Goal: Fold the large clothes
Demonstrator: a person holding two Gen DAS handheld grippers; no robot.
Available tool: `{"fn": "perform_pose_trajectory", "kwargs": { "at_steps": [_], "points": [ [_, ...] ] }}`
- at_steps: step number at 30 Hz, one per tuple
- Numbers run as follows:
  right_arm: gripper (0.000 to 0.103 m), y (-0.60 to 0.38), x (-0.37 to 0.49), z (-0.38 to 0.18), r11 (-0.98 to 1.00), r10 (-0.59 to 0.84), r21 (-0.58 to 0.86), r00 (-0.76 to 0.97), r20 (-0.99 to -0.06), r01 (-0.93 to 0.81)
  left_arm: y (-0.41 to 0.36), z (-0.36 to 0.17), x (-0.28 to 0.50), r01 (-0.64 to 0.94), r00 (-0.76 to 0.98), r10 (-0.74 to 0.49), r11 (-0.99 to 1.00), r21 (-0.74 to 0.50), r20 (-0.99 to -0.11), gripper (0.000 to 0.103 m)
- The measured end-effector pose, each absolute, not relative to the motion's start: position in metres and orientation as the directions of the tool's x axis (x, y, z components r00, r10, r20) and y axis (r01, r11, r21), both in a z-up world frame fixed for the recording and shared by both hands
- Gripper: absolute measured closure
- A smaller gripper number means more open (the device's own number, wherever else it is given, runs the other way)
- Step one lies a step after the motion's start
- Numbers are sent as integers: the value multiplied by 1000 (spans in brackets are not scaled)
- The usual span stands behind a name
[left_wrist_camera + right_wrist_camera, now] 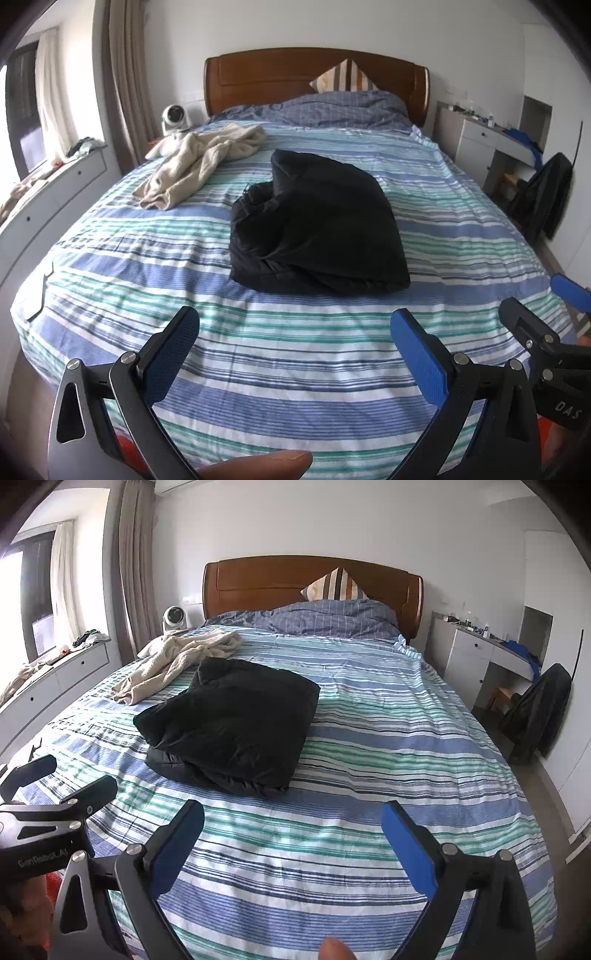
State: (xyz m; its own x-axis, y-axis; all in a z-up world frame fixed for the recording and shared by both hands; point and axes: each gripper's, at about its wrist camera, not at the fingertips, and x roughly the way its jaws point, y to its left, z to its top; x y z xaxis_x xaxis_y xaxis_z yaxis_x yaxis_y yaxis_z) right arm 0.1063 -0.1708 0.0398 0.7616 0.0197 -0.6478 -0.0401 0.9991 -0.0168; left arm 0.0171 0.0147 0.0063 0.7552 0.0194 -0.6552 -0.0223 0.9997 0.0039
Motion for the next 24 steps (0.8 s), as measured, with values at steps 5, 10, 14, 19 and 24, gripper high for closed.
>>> {"fn": "perform_pose_trajectory", "kwargs": {
  "at_steps": [5, 10, 14, 19, 24],
  "points": [
    [5, -168, 101, 42, 999, 14, -23, 758, -652, -38, 16, 10, 13, -49, 763, 48, 999, 17, -645, 0],
    [5, -166, 100, 43, 998, -4, -46, 759, -651, -35, 13, 12, 12, -46, 768, 60, 998, 38, -637, 0],
    [5, -164, 99, 43, 998, -11, -56, 762, -647, -33, 14, 11, 12, -49, 765, 56, 998, 29, -641, 0],
    [5, -163, 99, 42, 998, -12, -61, 762, -647, -36, 18, 10, 14, -52, 761, 51, 999, 17, -647, 0],
    [5, -164, 99, 43, 998, -11, -60, 763, -647, -37, 18, 9, 15, -48, 758, 52, 999, 24, -650, 1]
  ]
}}
